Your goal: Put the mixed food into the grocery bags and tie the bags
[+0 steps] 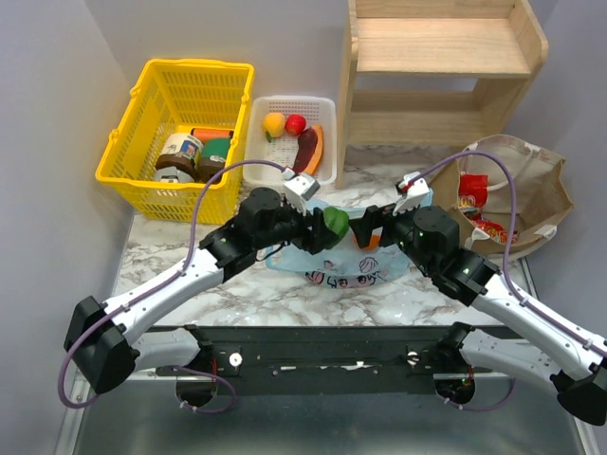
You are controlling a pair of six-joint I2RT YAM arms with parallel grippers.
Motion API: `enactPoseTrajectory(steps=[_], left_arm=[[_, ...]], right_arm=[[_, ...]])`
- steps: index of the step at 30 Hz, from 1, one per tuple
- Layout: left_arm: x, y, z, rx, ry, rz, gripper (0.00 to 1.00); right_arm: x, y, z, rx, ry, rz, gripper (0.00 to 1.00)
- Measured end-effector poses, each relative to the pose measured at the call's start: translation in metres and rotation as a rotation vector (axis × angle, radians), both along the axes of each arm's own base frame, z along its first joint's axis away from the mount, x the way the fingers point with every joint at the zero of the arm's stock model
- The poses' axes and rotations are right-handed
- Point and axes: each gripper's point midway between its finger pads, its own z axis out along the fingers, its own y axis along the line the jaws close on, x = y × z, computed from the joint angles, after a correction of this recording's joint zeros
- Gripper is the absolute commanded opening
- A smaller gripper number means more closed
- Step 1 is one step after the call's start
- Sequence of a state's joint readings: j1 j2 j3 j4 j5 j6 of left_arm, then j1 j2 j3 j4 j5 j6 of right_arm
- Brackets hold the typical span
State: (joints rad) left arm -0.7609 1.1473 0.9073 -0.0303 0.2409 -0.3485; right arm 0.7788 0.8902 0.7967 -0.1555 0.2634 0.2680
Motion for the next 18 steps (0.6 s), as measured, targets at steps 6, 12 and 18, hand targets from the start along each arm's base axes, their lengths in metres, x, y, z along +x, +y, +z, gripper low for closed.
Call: enactPoseTrajectory(steps=[6,12,18], left_arm=[[-0.010,-0.018,-0.056,0.118,0.133,-0.067,0.65],[0.000,-0.028,-0.084,0.189,0.189,-0.072,0.99],[0.003,-0.025,-0.069,0.186,0.114,-0.076,0.99]], right_arm=[[-0.002,0.001,-0.007,-0.005,0.010,0.010,1.00],[-0.006,-0.002,-0.009,0.004,0.010,0.015,1.00],[-0.007,-0.002,-0.011,0.009,0.014,0.013,1.00]])
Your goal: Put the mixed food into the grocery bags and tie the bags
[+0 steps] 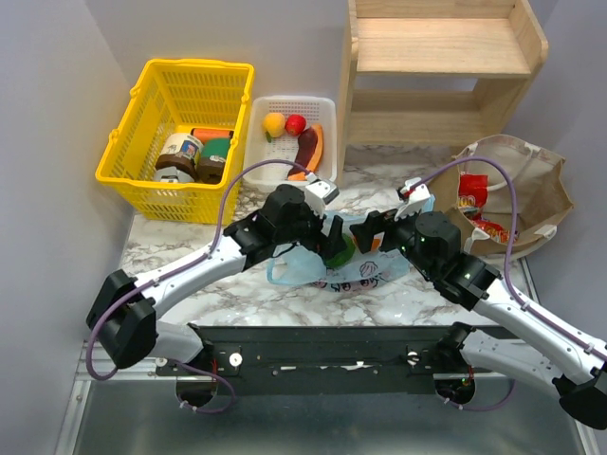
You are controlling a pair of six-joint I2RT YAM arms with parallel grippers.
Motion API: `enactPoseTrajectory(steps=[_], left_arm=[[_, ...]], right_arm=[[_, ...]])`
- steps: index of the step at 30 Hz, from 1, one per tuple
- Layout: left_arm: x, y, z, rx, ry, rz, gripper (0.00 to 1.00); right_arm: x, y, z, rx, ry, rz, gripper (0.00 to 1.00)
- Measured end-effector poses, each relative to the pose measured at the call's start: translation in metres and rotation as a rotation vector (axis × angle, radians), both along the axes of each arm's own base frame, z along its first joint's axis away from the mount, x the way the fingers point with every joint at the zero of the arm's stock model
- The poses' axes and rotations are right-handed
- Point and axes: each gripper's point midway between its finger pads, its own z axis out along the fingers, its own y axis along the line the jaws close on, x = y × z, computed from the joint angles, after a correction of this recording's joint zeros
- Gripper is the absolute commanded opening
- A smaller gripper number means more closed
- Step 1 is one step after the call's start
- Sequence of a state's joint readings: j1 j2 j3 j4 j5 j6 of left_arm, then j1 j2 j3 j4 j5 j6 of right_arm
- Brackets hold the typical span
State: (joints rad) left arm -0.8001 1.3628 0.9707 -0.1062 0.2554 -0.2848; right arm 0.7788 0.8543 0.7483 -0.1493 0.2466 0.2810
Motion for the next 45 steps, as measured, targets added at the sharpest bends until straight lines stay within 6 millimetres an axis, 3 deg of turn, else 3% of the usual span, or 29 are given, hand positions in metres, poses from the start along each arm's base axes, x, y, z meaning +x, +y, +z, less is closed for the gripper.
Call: enactPoseTrajectory(steps=[5,11,13,16,19,21,24,28,31,35,40,45], left_arm=[[0.029,0.020,0.050,-0.024,-0.131,0.111,0.99],[0.135,0.085,0.134,-0.118,-0.208,0.486,0.99],[0.168,0.098,0.145,-0.122,-0.206,0.577,0.99],[0.207,0.095,0.148,-0.091,-0.208,0.640,0.99],[0.252,0.080,0.135,-0.032,-0.202,0.658,0.99],[0.282,0.070,0.113,0.004,-0.180,0.662,0.99],[0.310,0.066,0.072,0.059,-0.127,0.672,0.97],[0.345,0.083,0.000,0.129,-0.038,0.727,0.93],[0.359,0.099,-0.032,0.156,-0.015,0.774,0.92],[0.378,0.110,-0.049,0.145,-0.036,0.837,0.92],[0.401,0.108,-0.054,0.081,-0.076,0.905,0.93],[0.415,0.103,-0.072,0.022,-0.073,0.935,0.92]], right_arm=[[0.000,0.000,-0.002,0.001,0.003,-0.001,1.00],[-0.001,-0.001,-0.009,-0.006,0.015,-0.002,1.00],[-0.001,-0.001,-0.009,-0.004,0.015,-0.002,1.00],[-0.002,-0.001,-0.008,0.003,0.015,-0.002,1.00],[-0.002,-0.001,-0.008,0.006,0.018,-0.003,1.00],[-0.002,-0.001,-0.009,0.003,0.022,-0.004,1.00],[-0.002,-0.001,-0.011,-0.001,0.029,-0.005,1.00],[0.000,0.002,-0.015,-0.008,0.047,-0.007,1.00],[0.001,0.003,-0.016,-0.014,0.057,-0.008,1.00],[0.004,0.008,-0.016,-0.020,0.068,-0.002,1.00],[0.008,0.015,-0.015,-0.024,0.079,0.010,1.00],[0.010,0.019,-0.010,-0.017,0.078,0.020,1.00]])
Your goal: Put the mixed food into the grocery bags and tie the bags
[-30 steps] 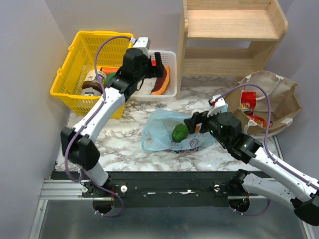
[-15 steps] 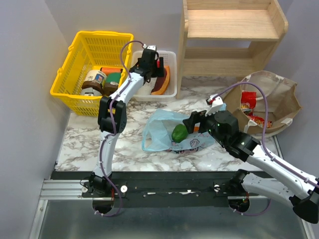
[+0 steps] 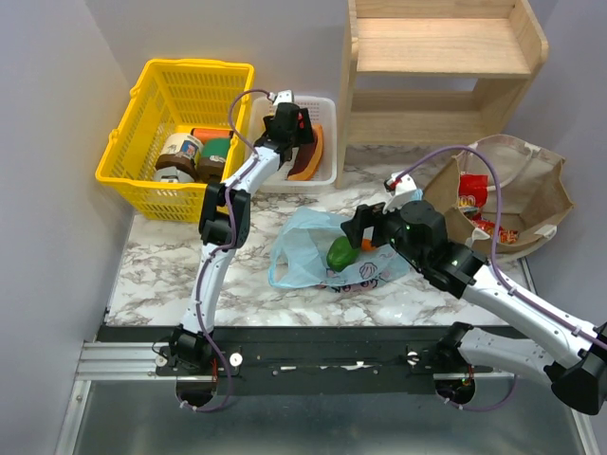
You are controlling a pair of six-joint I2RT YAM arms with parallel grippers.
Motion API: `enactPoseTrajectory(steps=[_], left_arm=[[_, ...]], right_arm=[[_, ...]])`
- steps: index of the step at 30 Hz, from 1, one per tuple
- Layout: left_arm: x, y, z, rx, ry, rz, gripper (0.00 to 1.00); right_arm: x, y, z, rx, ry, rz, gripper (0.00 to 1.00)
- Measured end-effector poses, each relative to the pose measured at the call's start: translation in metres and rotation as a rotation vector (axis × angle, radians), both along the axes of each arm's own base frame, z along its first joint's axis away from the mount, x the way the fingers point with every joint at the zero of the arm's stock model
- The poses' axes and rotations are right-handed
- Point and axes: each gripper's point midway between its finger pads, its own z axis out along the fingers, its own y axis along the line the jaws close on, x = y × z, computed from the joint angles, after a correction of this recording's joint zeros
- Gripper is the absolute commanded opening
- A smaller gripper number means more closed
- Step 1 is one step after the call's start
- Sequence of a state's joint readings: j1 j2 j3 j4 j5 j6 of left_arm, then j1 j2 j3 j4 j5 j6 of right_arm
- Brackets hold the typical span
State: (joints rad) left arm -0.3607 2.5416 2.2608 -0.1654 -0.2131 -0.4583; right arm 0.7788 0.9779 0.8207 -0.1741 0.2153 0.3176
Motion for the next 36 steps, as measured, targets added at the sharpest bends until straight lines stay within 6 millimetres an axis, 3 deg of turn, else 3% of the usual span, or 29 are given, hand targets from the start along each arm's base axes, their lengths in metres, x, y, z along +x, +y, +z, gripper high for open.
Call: enactPoseTrajectory(steps=[10,24,28,32,36], left_arm=[[0.026,0.008,-0.022,-0.234,-0.005,0.094,0.86],[0.047,-0.017,0.006,-0.540,-0.083,0.106,0.85],[0.043,-0.016,-0.009,-0.599,-0.045,0.145,0.85],[0.034,-0.008,-0.043,-0.641,0.017,0.222,0.85],[0.031,-0.003,-0.038,-0.710,0.012,0.272,0.86]], right_arm=[[0.000,0.003,0.011,0.027,-0.010,0.006,1.00],[-0.003,-0.005,0.040,0.077,-0.069,-0.011,1.00],[-0.004,-0.010,0.045,0.079,-0.086,-0.024,1.00],[-0.004,-0.013,0.049,0.077,-0.100,-0.032,1.00],[-0.003,-0.014,0.050,0.069,-0.107,-0.038,1.00]])
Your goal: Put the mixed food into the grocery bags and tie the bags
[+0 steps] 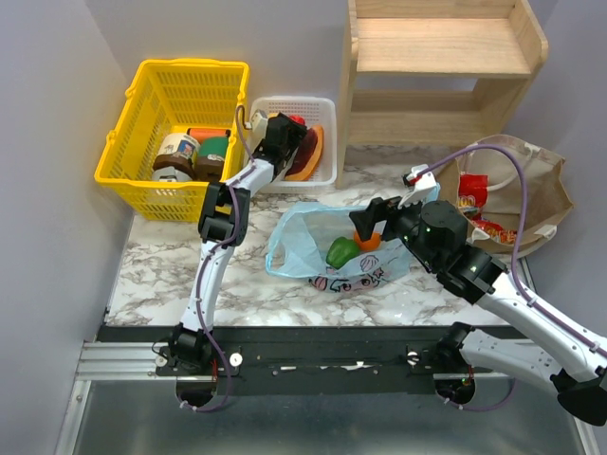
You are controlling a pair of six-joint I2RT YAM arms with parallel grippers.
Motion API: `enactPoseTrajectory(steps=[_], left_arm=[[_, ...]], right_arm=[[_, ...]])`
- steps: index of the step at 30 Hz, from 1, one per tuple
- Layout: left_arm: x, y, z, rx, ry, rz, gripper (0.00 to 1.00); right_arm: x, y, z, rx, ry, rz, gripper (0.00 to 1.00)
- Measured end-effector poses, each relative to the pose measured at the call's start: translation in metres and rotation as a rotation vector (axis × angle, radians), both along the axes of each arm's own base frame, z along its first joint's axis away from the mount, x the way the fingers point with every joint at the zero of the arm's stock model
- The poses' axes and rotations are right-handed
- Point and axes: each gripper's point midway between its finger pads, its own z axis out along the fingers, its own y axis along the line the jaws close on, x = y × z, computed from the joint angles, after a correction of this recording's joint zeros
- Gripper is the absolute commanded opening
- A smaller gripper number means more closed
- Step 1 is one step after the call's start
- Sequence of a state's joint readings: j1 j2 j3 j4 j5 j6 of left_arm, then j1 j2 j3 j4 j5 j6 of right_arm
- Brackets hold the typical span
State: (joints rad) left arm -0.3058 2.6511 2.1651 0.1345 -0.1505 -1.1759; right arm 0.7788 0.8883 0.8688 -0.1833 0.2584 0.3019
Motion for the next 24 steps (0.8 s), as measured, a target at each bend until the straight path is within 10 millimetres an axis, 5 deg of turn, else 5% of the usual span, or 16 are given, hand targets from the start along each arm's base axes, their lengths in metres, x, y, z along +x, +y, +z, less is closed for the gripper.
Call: enactPoseTrajectory(steps=[13,16,20,24], left_arm=[[0.016,0.005,0.008,-0.120,-0.014,0.106,0.87],[0.020,0.006,0.009,-0.131,-0.023,0.124,0.76],[0.022,0.006,0.012,-0.149,-0.031,0.133,0.44],[0.021,0.006,0.010,-0.149,-0.042,0.128,0.26]], right_arm=[[0.004,-0.008,0.010,-0.029,-0.036,-0.031,1.00],[0.005,-0.009,0.012,-0.033,-0.043,-0.038,1.00],[0.005,-0.011,0.011,-0.047,-0.043,-0.045,1.00],[0.006,-0.013,0.009,-0.056,-0.042,-0.053,1.00]])
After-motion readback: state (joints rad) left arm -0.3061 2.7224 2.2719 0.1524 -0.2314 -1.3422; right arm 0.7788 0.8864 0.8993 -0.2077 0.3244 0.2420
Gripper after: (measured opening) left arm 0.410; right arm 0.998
